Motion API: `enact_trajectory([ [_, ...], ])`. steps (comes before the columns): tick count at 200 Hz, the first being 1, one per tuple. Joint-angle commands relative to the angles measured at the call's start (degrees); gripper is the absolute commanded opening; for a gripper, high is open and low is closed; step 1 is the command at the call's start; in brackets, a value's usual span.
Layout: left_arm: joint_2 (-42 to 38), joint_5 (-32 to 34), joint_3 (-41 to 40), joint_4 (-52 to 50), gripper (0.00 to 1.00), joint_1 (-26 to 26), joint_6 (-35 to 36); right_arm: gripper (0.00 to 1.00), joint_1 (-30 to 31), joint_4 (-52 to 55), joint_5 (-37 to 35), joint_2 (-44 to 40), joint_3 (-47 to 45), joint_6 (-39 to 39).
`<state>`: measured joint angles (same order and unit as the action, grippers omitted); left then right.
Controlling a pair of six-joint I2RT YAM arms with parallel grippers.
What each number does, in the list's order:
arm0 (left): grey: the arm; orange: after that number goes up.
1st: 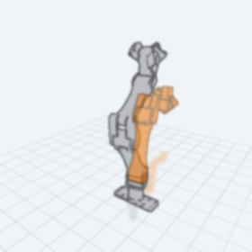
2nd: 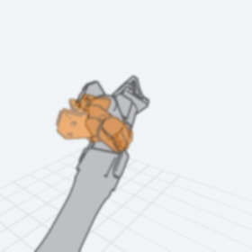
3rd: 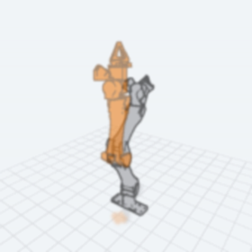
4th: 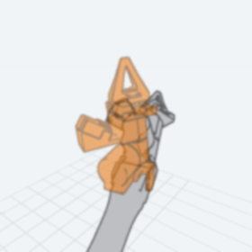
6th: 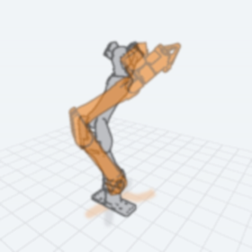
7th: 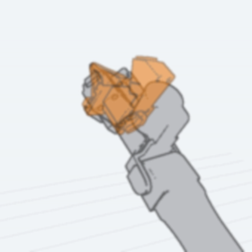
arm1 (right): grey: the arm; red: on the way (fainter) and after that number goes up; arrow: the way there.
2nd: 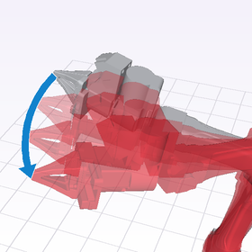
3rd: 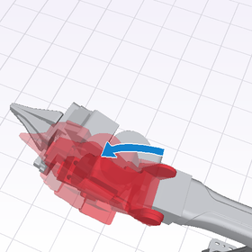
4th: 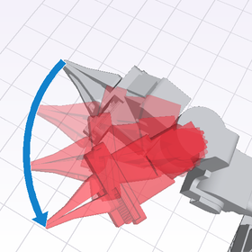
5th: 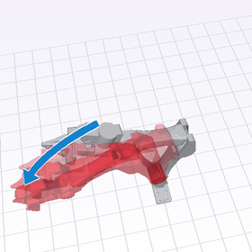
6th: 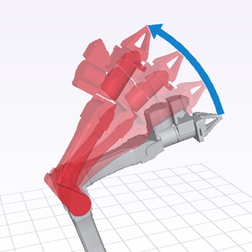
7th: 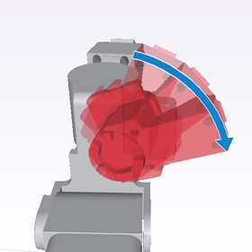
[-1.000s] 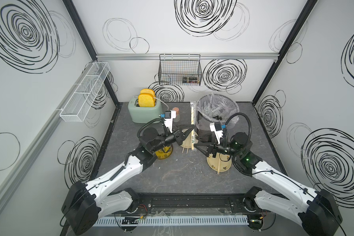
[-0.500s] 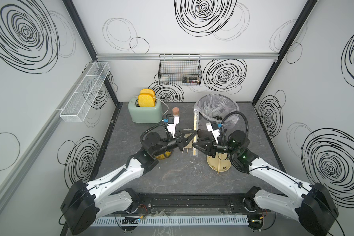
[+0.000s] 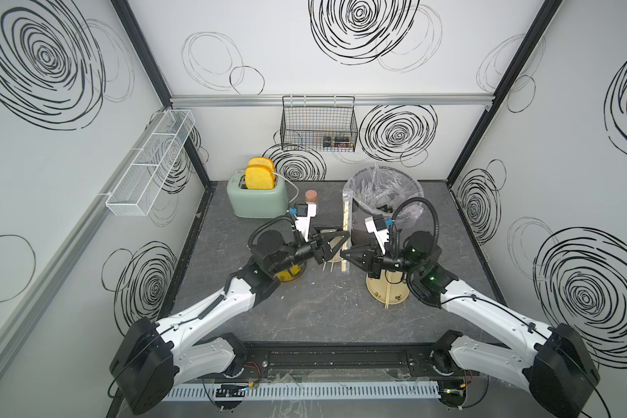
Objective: Remove the packaging of disposable chopsticks
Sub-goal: Remove the packet bag from the disposable chopsticks.
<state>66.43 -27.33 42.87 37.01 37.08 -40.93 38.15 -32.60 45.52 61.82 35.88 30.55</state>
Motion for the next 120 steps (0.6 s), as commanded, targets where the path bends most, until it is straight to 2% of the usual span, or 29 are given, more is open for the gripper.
enact_trajectory([
  [1,1.1,-4.0,5.1,2.2,0.60,-2.3,0.5,0.00,1.4,0.0,-0.1,-1.4,-0.9,-2.4],
  [39,2.4,-6.7,10.6,-0.1,0.59,-4.4,2.6,0.00,2.6,-0.4,-1.2,-1.4,-1.4,-2.7],
  [79,3.1,-8.5,13.4,-2.6,0.49,-5.0,4.7,0.00,2.6,0.0,-2.5,-1.8,-1.3,-3.7],
  [120,3.6,-10.3,12.5,-2.9,0.39,-5.2,5.8,0.00,2.6,0.1,-2.7,-1.4,-0.9,-4.1],
])
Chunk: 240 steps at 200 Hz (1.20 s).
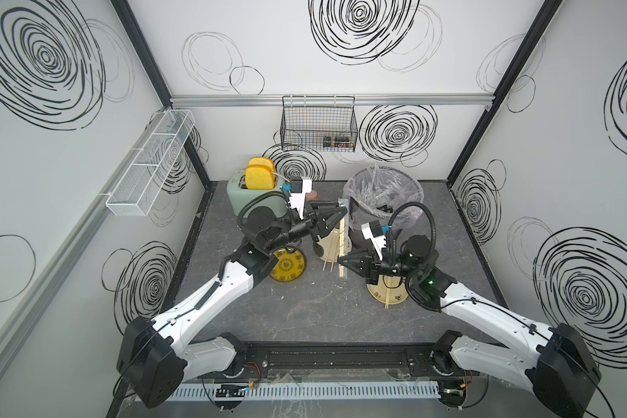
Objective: Remove the packaging of disposable chopsticks
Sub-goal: Remove the packet bag from the disposable chopsticks.
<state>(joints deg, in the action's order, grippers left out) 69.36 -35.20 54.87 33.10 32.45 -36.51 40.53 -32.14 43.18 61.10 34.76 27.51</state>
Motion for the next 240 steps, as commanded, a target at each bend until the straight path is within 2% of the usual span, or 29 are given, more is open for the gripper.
enact_trajectory([
  [1,0.6,-2.5,0.4,1.0,0.39,-0.6,1.4,0.00,0.2,-0.4,-0.4,-0.6,0.2,-1.1],
  [44,0.4,-4.7,-1.9,-1.4,0.11,-1.6,3.2,0.00,0.2,0.3,-1.7,-0.3,0.7,-1.2],
  [54,0.2,-5.1,-3.0,-0.9,0.08,-1.7,3.0,0.00,0.2,0.2,-2.3,-0.3,0.7,-1.2],
  [118,-3.2,-6.3,-11.1,3.0,0.07,-1.9,0.4,0.00,0.2,-1.5,-2.8,2.6,2.7,-0.9],
  [139,-4.8,-6.6,-16.3,6.7,0.13,-1.5,-1.8,0.00,0.3,-1.8,-2.5,3.4,3.4,-0.9],
  [158,-5.5,-7.1,-19.2,7.6,0.13,-0.9,-2.8,0.00,0.3,-2.2,-2.5,3.8,3.7,-0.7],
  [213,-7.4,-4.6,-22.6,7.7,0.13,0.7,-3.6,0.00,0.6,-3.2,-2.3,5.1,4.0,-0.2],
  [225,-7.8,-4.4,-22.0,6.8,0.18,0.5,-3.0,0.00,0.7,-3.1,-2.3,4.9,3.7,-0.2],
  [240,-8.4,-3.9,-19.9,4.4,0.28,0.0,-1.5,0.00,0.8,-2.9,-2.3,4.6,3.3,-0.3],
])
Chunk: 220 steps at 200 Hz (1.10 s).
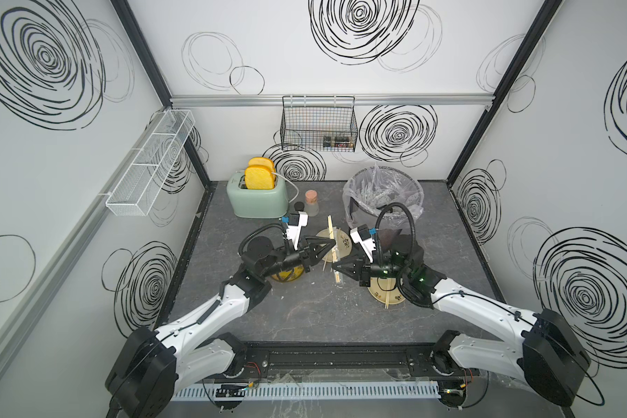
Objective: Remove the packaging of disposable chopsticks
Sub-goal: Remove the packet bag from the disposable chopsticks.
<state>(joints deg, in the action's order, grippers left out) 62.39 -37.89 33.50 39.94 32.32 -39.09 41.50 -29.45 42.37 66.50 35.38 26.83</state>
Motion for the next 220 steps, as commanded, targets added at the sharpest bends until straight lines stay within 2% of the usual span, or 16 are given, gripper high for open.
enact_trajectory([
  [1,-1.5,-1.2,1.6,-2.7,0.29,0.1,1.2,0.00,-0.2,-5.6,-1.6,-0.8,2.7,0.4],
  [12,-1.8,-1.0,3.5,-4.5,0.37,-0.5,1.9,0.00,-0.2,-5.5,-1.7,-1.2,2.3,0.3],
  [56,-0.8,-1.9,13.1,-12.4,0.58,-3.9,5.0,0.00,-0.1,-6.0,-1.9,-1.3,1.1,0.5],
  [73,0.7,-2.4,16.3,-14.0,0.70,-4.7,5.8,0.00,0.1,-6.1,-1.9,-1.2,0.9,0.4],
  [112,4.9,-2.8,21.0,-14.3,0.73,-5.6,5.3,0.00,0.3,-6.3,-2.2,-1.6,0.6,0.3],
  [131,6.6,-3.2,21.8,-13.6,0.68,-5.6,4.7,0.00,0.4,-6.2,-2.3,-1.9,0.5,0.3],
  [159,7.7,-4.4,21.0,-10.9,0.55,-5.5,2.9,0.00,0.4,-6.1,-2.4,-1.9,0.5,0.2],
  [220,6.9,-5.0,14.4,-5.8,0.14,-4.5,0.3,0.00,0.3,-6.1,-3.3,-3.1,0.6,-0.2],
])
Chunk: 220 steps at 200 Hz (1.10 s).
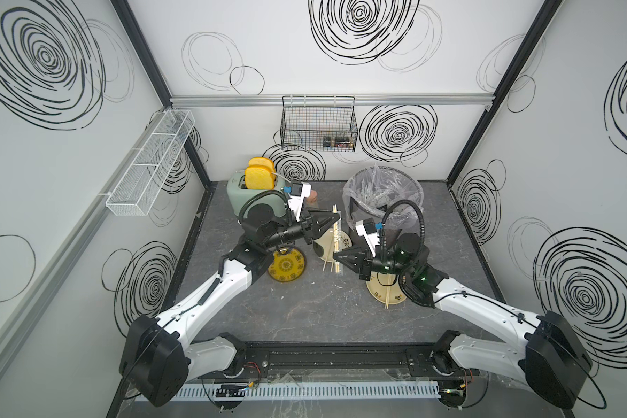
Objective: Remove the packaging of disposable chopsticks
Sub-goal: Remove the packet bag from the disposable chopsticks.
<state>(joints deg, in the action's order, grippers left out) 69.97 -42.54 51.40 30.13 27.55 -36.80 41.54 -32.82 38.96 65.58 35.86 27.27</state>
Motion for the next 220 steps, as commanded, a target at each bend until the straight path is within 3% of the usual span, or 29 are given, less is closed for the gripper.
enact_trajectory([
  [1,-0.7,-0.3,-3.6,4.5,0.13,0.3,-2.1,0.00,0.3,-2.7,0.2,-2.2,0.2,-0.7],
  [64,-4.5,3.1,-12.3,4.8,0.06,3.5,-2.6,0.00,0.2,-2.4,-0.2,-2.0,0.9,-1.0],
  [220,-7.8,9.4,-23.2,6.1,0.08,12.1,-4.3,0.00,0.2,-2.4,-1.5,-2.9,0.5,-0.2],
])
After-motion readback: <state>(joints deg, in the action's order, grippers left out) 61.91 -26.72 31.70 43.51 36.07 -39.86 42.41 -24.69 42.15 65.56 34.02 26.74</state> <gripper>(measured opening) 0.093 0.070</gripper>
